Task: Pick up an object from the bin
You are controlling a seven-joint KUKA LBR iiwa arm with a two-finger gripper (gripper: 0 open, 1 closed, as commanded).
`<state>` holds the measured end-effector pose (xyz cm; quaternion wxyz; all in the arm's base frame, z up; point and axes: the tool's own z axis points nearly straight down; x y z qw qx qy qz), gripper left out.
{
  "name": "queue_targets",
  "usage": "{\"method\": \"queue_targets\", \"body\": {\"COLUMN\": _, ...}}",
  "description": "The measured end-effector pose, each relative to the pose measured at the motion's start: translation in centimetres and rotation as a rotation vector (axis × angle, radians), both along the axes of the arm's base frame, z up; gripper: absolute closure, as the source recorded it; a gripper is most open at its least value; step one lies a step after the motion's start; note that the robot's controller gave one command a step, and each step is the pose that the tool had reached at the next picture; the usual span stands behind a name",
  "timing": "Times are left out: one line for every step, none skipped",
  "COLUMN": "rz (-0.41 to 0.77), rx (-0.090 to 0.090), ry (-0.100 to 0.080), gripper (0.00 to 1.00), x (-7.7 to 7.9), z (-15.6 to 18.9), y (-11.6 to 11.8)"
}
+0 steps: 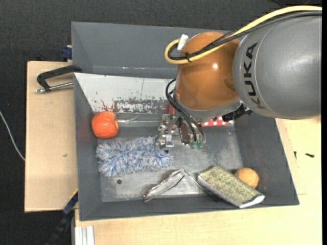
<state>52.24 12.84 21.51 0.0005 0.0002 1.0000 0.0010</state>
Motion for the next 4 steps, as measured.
{"method": "queue_targets", "body": {"rz": 0.146, "rx": -0.001, "ry": -0.005, "gripper": 1.0, "x": 1.2, "z": -0.7, "y": 0.7}}
{"method": "queue_targets", "body": {"rz": 0.354, "rx": -0.001, "ry": -0.003, "gripper": 1.0, "x": 3.5, "z": -2.8, "y": -3.9}}
{"method": "queue_targets", "body": {"rz": 0.288, "rx": -0.006, "ry": -0.002, "gripper": 1.0, "x": 3.8, "z": -3.3, "y": -4.4}}
{"method": "queue_targets", "body": {"rz": 0.29, "rx": 0.003, "ry": 0.001, "gripper": 1.0, "x": 3.2, "z": 0.2, "y": -1.5}}
